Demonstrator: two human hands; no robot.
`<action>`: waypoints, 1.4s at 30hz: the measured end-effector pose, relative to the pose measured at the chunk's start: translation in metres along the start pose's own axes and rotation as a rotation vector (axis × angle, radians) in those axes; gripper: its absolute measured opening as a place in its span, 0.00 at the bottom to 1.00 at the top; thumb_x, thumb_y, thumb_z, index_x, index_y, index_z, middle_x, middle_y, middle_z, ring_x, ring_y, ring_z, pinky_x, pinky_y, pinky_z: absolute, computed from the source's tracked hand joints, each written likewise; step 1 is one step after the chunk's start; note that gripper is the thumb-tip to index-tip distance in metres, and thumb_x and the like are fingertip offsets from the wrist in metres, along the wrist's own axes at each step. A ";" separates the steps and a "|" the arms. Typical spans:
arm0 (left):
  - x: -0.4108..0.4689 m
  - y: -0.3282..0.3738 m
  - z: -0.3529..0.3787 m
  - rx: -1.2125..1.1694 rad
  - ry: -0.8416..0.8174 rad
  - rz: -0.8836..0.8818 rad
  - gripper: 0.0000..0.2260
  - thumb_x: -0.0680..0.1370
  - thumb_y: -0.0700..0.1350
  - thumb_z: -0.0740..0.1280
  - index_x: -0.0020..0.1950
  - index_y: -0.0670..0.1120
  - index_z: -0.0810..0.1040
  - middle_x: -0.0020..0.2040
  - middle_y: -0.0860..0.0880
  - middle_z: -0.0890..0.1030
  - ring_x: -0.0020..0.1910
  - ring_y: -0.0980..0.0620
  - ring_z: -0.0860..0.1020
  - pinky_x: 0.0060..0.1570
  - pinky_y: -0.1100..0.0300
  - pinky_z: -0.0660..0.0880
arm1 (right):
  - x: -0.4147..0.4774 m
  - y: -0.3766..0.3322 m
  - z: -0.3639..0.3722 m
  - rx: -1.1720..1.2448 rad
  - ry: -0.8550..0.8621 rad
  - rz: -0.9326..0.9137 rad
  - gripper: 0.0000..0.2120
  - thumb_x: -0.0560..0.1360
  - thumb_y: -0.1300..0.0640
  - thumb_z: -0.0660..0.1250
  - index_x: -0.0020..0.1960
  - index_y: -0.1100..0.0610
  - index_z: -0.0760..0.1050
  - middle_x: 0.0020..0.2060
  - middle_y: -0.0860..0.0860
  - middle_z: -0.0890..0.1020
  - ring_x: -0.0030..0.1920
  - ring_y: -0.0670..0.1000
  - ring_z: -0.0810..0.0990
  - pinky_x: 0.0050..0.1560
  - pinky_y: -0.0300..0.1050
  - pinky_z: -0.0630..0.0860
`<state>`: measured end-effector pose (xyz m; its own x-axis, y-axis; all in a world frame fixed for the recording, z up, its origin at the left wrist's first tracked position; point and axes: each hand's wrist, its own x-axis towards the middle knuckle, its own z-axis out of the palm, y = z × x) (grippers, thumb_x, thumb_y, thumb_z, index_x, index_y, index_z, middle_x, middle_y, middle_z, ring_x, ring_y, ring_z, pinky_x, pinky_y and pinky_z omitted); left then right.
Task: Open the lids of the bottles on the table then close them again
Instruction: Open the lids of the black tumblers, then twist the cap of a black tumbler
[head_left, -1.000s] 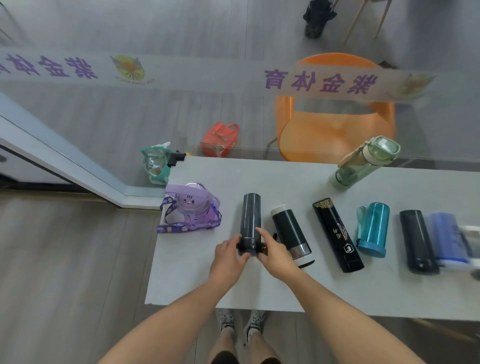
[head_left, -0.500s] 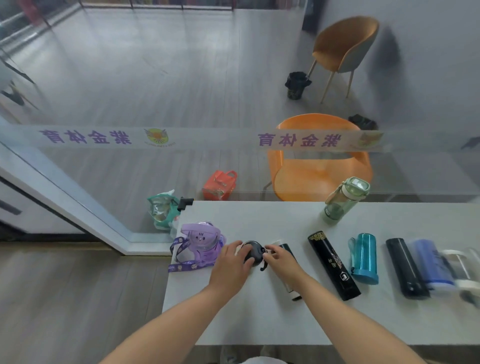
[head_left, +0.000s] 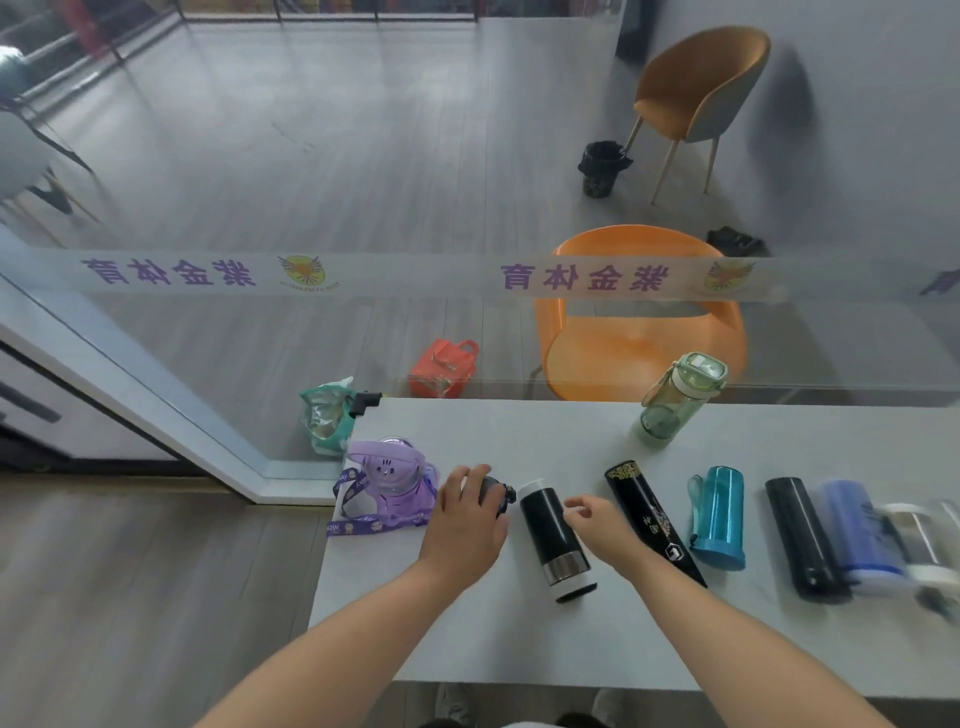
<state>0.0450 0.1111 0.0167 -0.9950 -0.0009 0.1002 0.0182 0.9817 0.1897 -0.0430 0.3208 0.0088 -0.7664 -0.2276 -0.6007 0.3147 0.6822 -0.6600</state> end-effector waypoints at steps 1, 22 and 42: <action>0.000 0.007 0.003 -0.004 0.027 0.086 0.10 0.78 0.49 0.60 0.56 0.47 0.74 0.62 0.46 0.73 0.60 0.41 0.70 0.60 0.49 0.70 | -0.001 0.006 -0.005 -0.030 -0.013 0.003 0.16 0.80 0.57 0.63 0.66 0.58 0.75 0.54 0.51 0.80 0.53 0.48 0.79 0.51 0.42 0.75; -0.048 0.171 0.091 -0.714 -0.150 -0.764 0.23 0.73 0.53 0.70 0.66 0.61 0.67 0.55 0.54 0.80 0.56 0.56 0.75 0.56 0.56 0.74 | 0.016 0.108 -0.051 0.102 -0.527 0.055 0.42 0.67 0.71 0.64 0.77 0.48 0.61 0.56 0.59 0.81 0.55 0.57 0.82 0.52 0.49 0.79; 0.043 0.125 0.031 0.122 -0.029 -0.254 0.05 0.74 0.45 0.66 0.49 0.47 0.77 0.54 0.48 0.79 0.54 0.43 0.74 0.46 0.48 0.73 | 0.021 0.024 -0.078 0.075 -0.230 -0.112 0.17 0.81 0.54 0.63 0.68 0.56 0.73 0.50 0.54 0.83 0.46 0.50 0.83 0.49 0.47 0.80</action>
<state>0.0013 0.2400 0.0150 -0.9687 -0.2458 0.0359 -0.2420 0.9664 0.0863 -0.0953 0.3870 0.0154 -0.6539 -0.4564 -0.6035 0.2825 0.5926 -0.7543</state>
